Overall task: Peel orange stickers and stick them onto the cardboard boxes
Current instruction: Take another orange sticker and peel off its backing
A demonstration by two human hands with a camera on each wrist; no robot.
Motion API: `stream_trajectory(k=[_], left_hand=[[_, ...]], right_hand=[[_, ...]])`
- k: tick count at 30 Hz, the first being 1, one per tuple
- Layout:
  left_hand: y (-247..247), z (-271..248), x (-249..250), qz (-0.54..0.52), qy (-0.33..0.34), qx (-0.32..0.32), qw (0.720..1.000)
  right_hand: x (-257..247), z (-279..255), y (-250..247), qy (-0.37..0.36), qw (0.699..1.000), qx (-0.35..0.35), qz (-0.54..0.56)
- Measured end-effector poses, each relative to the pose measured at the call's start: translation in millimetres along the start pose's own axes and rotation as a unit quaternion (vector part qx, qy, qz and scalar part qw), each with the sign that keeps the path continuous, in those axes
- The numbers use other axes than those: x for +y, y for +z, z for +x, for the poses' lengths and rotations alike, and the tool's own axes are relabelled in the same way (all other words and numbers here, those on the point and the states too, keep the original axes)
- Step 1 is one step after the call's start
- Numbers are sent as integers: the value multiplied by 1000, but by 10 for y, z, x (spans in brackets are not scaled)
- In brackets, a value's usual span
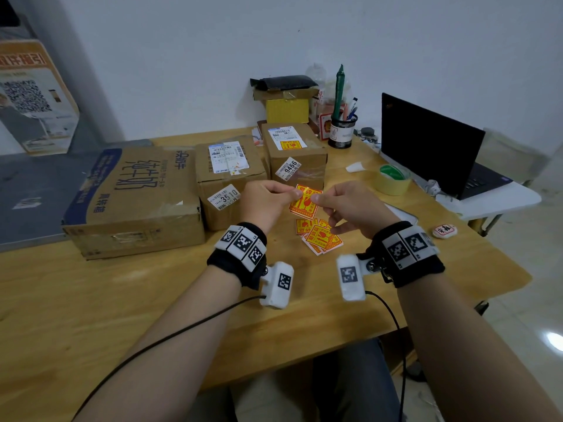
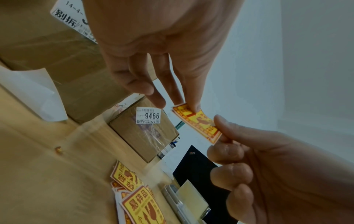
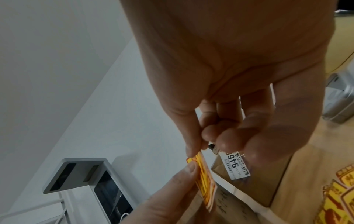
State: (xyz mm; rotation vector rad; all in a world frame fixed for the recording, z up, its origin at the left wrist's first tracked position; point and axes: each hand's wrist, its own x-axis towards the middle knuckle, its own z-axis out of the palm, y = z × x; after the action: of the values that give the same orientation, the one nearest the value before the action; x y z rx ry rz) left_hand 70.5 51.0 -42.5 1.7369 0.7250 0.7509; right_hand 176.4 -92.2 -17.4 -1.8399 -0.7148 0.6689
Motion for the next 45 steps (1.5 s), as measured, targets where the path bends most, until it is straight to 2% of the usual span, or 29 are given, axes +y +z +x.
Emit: stream_trajectory(k=[10,16,18,21,24,30,35,41,45], left_hand=[[10,3,7,1,-39,-26,999],[-91,24,16,-33,-63,-16,997],[-138,34,35,-49,-67,-19,996],[-226,53,109,-65,-49,-11,997],[-330,103,202,-75,-20,2,997],[-576,270,378,-90,19,24,995],[-826,487,482,-28,92,112,989],[-893,645,520,-31,117,59,991],[-868,764,479,-57,111,64,990]], right_hand=[[44,10,-20,9,1000,5,-6],[155,33,-84,98,994,-14,-41],[166,47,-76,105,993,3,-53],[45,69,-36,58,998,27,-20],[-198,95,50,-11,1000,16,20],[-586,329,297,-74,994,10,80],[-819,636,460,-128,987,43,92],[-970,902,643,-199,967,17,157],[-956,1006,685,-223,958,-8,183]])
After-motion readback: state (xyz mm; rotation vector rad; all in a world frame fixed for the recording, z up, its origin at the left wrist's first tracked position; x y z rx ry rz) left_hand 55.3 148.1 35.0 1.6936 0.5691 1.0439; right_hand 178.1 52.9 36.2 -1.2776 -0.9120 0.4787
